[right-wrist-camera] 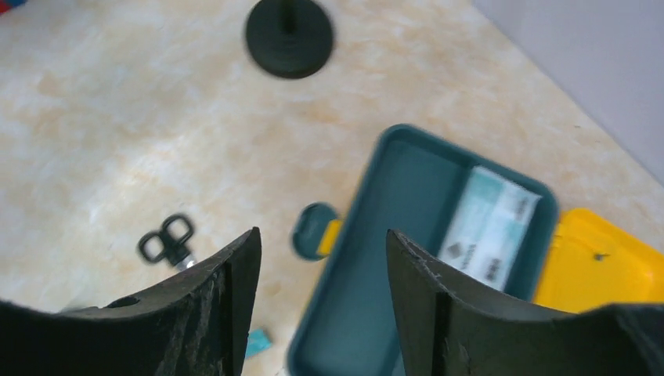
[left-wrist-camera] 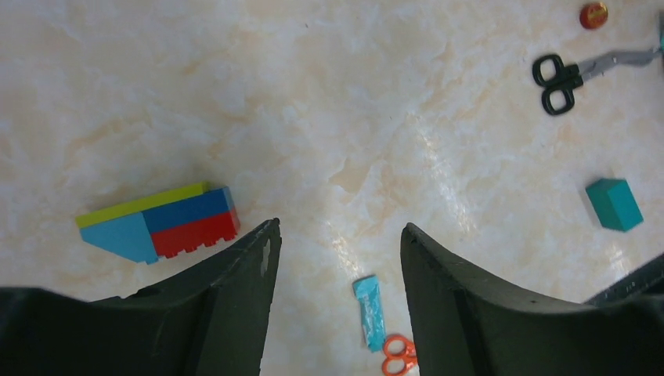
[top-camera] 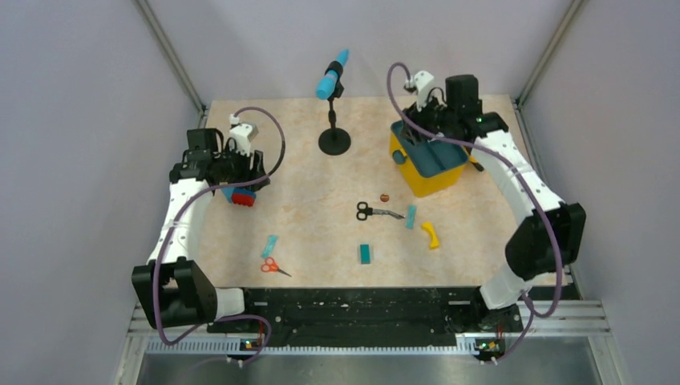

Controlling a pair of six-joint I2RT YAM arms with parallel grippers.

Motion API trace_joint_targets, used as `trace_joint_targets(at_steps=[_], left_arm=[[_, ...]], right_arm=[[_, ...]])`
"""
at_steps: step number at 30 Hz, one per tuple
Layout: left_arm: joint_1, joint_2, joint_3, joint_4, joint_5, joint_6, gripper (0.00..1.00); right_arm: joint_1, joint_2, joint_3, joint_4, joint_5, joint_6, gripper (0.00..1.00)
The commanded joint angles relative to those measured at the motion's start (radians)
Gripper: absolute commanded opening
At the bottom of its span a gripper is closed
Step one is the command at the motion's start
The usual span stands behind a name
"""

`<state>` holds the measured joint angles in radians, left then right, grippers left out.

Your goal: Organize the medicine kit

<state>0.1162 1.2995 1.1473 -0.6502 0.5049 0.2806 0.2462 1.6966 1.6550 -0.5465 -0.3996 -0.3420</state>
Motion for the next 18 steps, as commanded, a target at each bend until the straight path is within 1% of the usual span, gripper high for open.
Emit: trace_joint_targets(at_steps=[1,2,4,7,8,10,12,15,16,18], left_arm=[[-0.004,0.014,0.014,-0.232,0.118,0.223,0.63],[-0.009,0.018,0.011,-0.295,0.131,0.281,0.63],[-0.015,0.018,-0.012,-0.379,0.104,0.397,0.62],[-0.021,0.006,-0.058,-0.454,0.051,0.508,0.59],[-0.029,0.000,-0.081,-0.458,0.017,0.520,0.58],[-0.052,-0.009,-0.128,-0.436,-0.044,0.508,0.57],[-0.071,-0.021,-0.173,-0.400,-0.069,0.464,0.55],[-0.107,-0.051,-0.251,-0.265,-0.139,0.334,0.55],[-0.111,-0.058,-0.277,-0.227,-0.164,0.289,0.55],[-0.152,-0.062,-0.318,-0.172,-0.204,0.222,0.53]], right_arm=[[0.077,-0.148,-0.241,0.076,-0.073,-0.095,0.60],[0.085,-0.170,-0.279,0.076,-0.077,-0.089,0.59],[0.101,-0.209,-0.348,0.075,-0.080,-0.065,0.59],[0.117,-0.262,-0.443,0.065,-0.079,-0.057,0.59],[0.122,-0.284,-0.472,0.064,-0.074,-0.062,0.59],[0.128,-0.307,-0.516,0.057,-0.057,-0.071,0.59],[0.128,-0.320,-0.544,0.054,-0.036,-0.080,0.59],[0.128,-0.325,-0.564,0.056,0.001,-0.098,0.59],[0.128,-0.326,-0.563,0.060,0.015,-0.099,0.59],[0.129,-0.323,-0.562,0.075,0.044,-0.095,0.59]])
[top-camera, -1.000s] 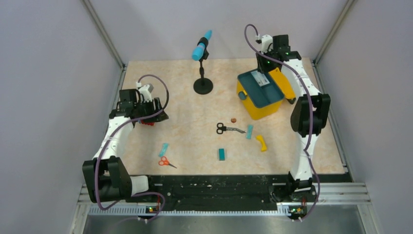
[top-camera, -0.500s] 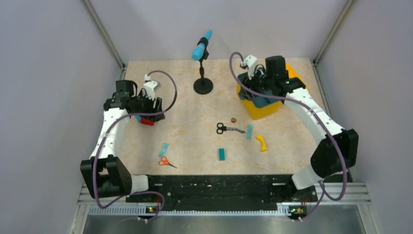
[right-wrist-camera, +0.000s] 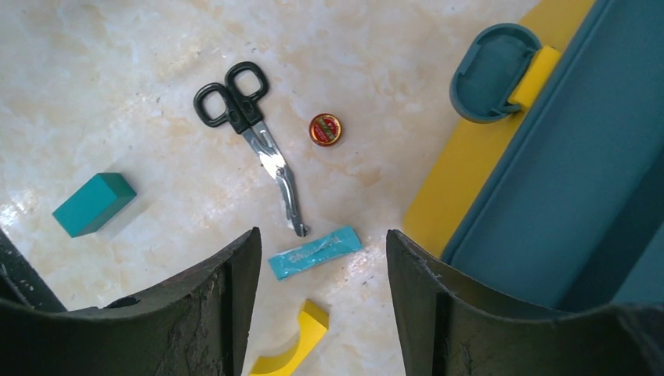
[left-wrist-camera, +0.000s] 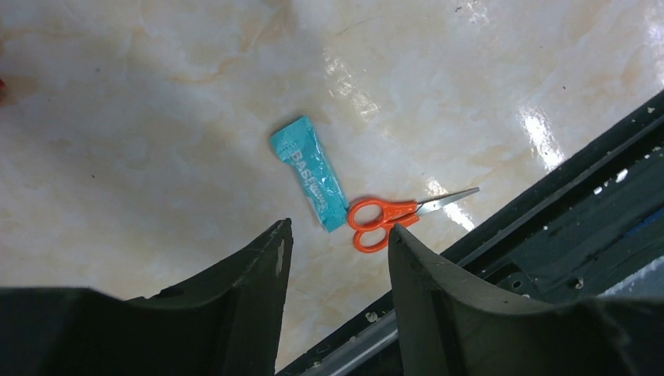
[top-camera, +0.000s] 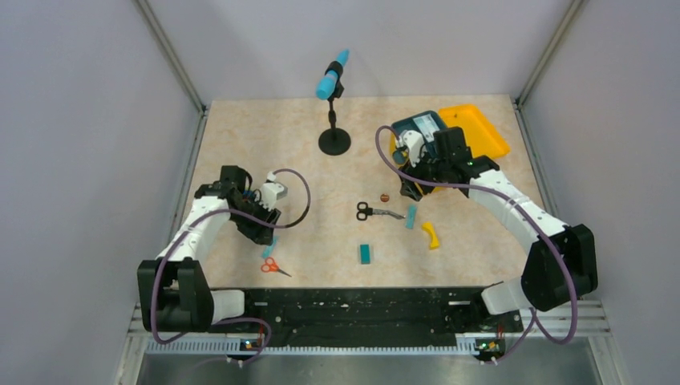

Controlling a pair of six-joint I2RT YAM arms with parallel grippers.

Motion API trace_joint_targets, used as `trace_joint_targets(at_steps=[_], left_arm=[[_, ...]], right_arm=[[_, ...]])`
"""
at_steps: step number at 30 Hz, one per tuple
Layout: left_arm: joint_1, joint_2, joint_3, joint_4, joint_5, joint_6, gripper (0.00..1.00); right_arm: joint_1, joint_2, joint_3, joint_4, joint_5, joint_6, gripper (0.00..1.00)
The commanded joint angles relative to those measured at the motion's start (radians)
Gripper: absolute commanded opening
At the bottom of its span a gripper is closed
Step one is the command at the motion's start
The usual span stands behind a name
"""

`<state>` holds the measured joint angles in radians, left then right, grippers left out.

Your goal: Organize the medicine kit

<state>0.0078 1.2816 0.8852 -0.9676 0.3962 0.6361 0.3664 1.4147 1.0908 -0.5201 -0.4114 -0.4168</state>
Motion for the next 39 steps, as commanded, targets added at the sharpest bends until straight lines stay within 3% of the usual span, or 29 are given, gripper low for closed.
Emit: trace_joint_targets(at_steps=[1,7,11,15,21,27,36,39], left_arm=[[-0.056,-0.041,-0.072,0.164,-0.111,-0.158,0.52],[-0.110,0.006,-0.130,0.230,-0.200,-0.179,0.47],[-0.115,0.035,-0.152,0.251,-0.224,-0.182,0.43],[-0.118,0.050,-0.170,0.275,-0.245,-0.179,0.40],[-0.124,0.082,-0.180,0.284,-0.221,-0.179,0.34],[-0.126,0.107,-0.166,0.299,-0.139,-0.154,0.33],[-0.129,0.155,-0.063,0.243,-0.087,-0.113,0.00],[-0.129,0.103,0.008,0.194,0.003,-0.106,0.00]], right_arm=[[0.009,-0.039,0.006,0.054,0.065,-0.017,0.59],[0.008,-0.034,0.030,0.038,0.049,0.007,0.58],[0.009,-0.042,0.029,-0.056,-0.068,-0.122,0.51],[0.008,-0.051,0.022,-0.078,-0.061,-0.140,0.50],[0.009,-0.052,0.017,-0.073,-0.067,-0.135,0.50],[0.009,-0.041,0.010,-0.055,-0.067,-0.126,0.50],[0.008,-0.035,0.028,-0.036,-0.065,-0.092,0.50],[0.009,-0.029,0.064,-0.035,-0.085,-0.062,0.49]])
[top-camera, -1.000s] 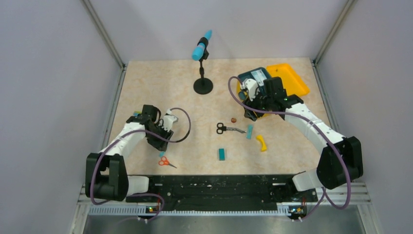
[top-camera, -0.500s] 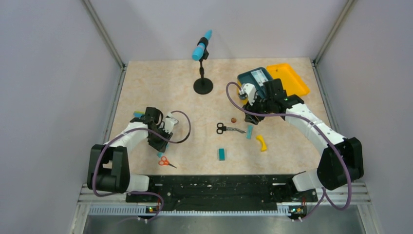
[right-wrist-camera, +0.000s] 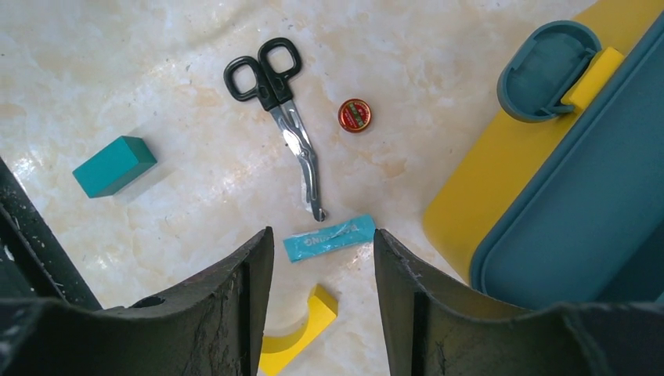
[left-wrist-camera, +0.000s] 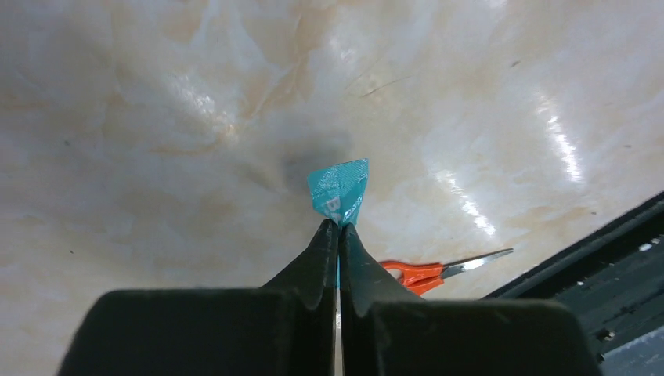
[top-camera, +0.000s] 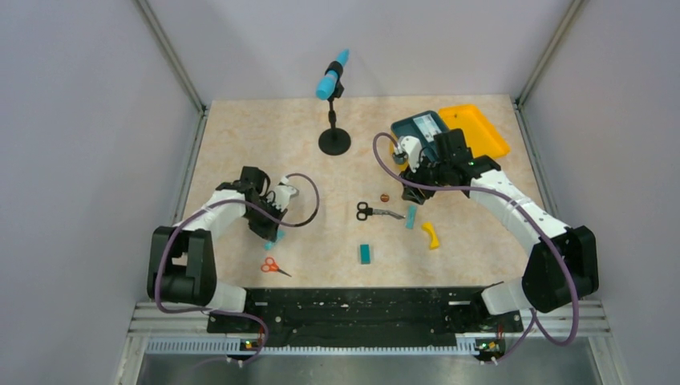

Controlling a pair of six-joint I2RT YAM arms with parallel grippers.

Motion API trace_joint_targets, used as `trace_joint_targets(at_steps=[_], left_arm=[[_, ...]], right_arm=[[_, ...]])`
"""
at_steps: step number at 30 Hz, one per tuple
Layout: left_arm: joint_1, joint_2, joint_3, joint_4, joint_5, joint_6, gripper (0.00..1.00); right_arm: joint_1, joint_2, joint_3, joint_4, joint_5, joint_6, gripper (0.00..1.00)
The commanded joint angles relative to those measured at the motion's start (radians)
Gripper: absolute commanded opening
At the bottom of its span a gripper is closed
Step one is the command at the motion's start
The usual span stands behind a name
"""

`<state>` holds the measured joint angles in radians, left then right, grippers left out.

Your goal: Organize the medicine kit

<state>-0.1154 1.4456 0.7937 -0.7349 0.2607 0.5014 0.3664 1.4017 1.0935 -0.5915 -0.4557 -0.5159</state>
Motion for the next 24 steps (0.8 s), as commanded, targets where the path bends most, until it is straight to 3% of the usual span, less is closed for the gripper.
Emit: trace_joint_targets(at_steps=[1,6,15,19,24], left_arm=[[-0.006,-0.079,0.132,-0.059,0.185,0.030,0.00],[-0.013,-0.170,0.259,0.017,0.397,-0.092,0.00],[-0.048,-0.182,0.358,0.349,0.480,-0.525,0.00],[-0.054,-0.138,0.363,0.445,0.526,-0.653,0.00],[-0.069,-0.086,0.380,0.531,0.603,-0.733,0.00]], right_arm=[[0.008,-0.012,0.077,0.040,-0.055,0.059,0.49],[0.008,0.047,0.172,0.144,-0.161,0.286,0.53],[0.009,0.252,0.318,0.441,-0.396,0.750,0.66],[0.028,0.318,0.333,0.708,-0.477,0.989,0.65],[0.087,0.383,0.406,0.763,-0.530,1.031,0.63]])
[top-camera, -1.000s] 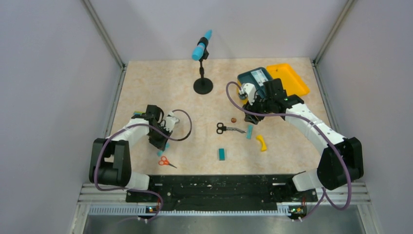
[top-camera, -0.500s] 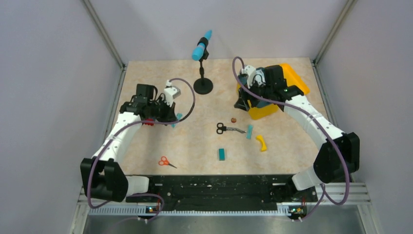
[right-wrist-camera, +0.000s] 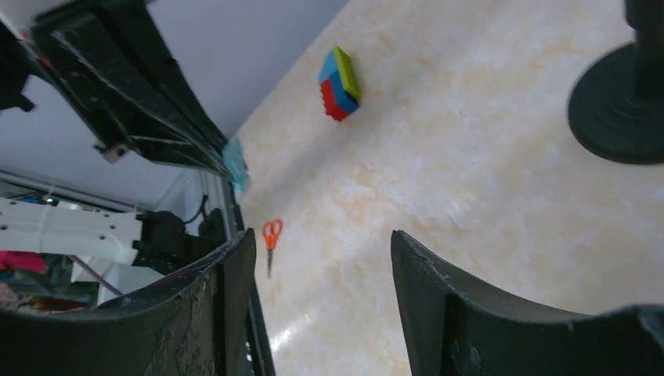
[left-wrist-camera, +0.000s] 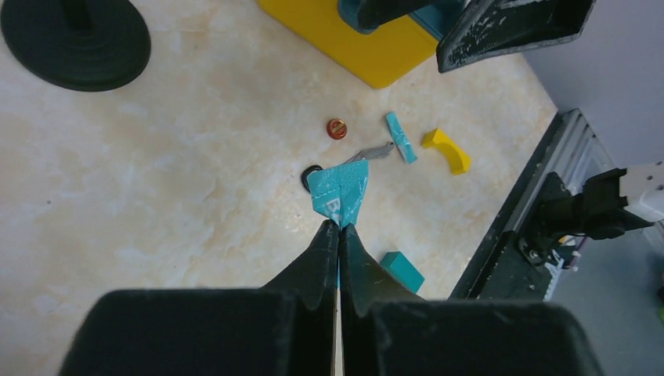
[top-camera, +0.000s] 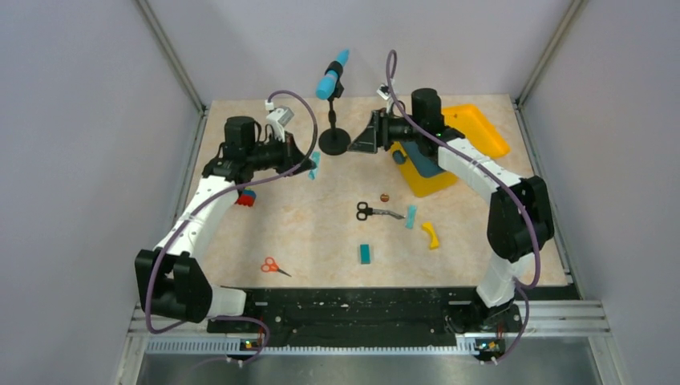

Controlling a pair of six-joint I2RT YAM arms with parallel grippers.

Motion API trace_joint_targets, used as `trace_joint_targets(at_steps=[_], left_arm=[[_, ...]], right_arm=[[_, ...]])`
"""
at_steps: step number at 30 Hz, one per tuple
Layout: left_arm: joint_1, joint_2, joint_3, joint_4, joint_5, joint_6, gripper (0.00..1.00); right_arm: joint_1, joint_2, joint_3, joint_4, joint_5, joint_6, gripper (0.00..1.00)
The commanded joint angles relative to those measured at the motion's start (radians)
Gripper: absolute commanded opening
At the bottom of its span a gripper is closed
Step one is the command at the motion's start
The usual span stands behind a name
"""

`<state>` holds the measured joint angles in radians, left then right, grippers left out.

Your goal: Organize the medicine kit

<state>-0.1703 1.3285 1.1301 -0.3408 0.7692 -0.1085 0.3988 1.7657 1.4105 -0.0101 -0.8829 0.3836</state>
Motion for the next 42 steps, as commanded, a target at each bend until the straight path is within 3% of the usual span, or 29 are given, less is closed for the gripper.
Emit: trace_joint_targets(at_steps=[1,8,15,24,30,38,40,42], left_arm=[[-0.019,0.039,0.048,0.145,0.106,-0.130,0.00],[-0.038,0.084,0.059,0.207,0.191,-0.185,0.00],[-0.059,0.116,0.101,0.230,0.170,-0.197,0.00],[-0.069,0.136,0.132,0.240,0.166,-0.203,0.00],[-0.077,0.133,0.115,0.235,0.168,-0.194,0.00],[-0.080,0.127,0.102,0.234,0.171,-0.186,0.00],[-0.080,0.124,0.098,0.226,0.160,-0.180,0.10],[-0.080,0.118,0.096,0.207,0.137,-0.169,0.34]], right_arm=[[0.062,0.025,0.093,0.200,-0.110,0.148,0.63],[0.090,0.057,0.127,0.205,-0.142,0.142,0.63],[0.098,0.065,0.124,0.158,-0.126,0.107,0.61],[0.102,0.061,0.113,0.128,-0.108,0.072,0.43],[0.103,0.060,0.096,0.165,-0.120,0.088,0.38],[0.106,0.062,0.079,0.188,-0.120,0.092,0.14],[0.105,0.058,0.070,0.203,-0.122,0.095,0.03],[0.104,0.047,0.061,0.205,-0.112,0.087,0.00]])
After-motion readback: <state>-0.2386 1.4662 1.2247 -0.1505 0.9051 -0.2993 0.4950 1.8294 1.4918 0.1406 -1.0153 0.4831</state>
